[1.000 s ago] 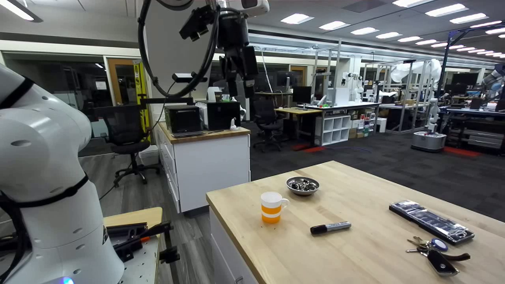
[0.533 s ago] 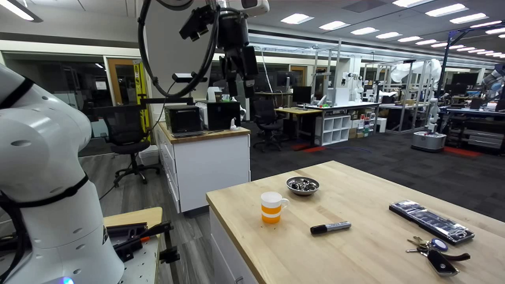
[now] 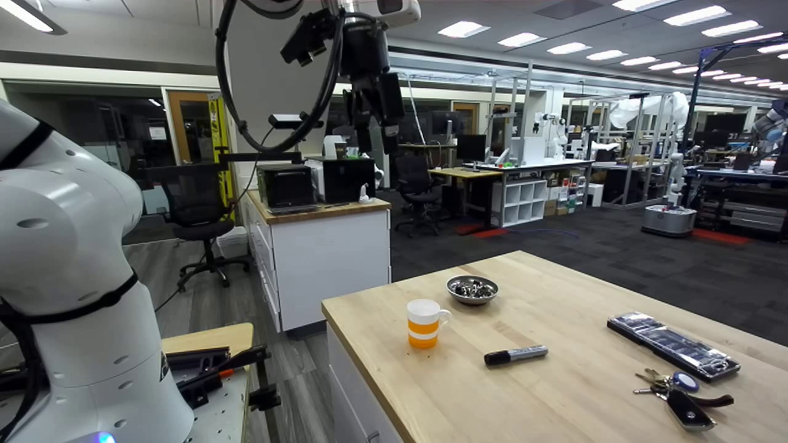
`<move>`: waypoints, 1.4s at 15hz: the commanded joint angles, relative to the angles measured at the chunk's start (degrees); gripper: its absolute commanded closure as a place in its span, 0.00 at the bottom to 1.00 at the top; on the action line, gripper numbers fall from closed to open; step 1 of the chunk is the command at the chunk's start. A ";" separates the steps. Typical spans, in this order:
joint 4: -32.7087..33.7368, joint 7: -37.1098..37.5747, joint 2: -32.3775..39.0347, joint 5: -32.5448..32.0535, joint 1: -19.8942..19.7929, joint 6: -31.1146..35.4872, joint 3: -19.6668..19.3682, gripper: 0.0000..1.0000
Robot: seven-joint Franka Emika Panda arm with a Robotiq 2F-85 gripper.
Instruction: Put the marker in the cup
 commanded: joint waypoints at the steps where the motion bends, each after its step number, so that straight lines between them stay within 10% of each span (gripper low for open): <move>1: -1.16 -1.01 1.28 -4.08 -1.09 3.29 0.70 0.00; 13: -1.41 0.78 17.03 -14.73 -4.47 20.76 -0.57 0.00; 21: 1.92 15.38 32.34 -17.16 -7.96 33.30 0.39 0.00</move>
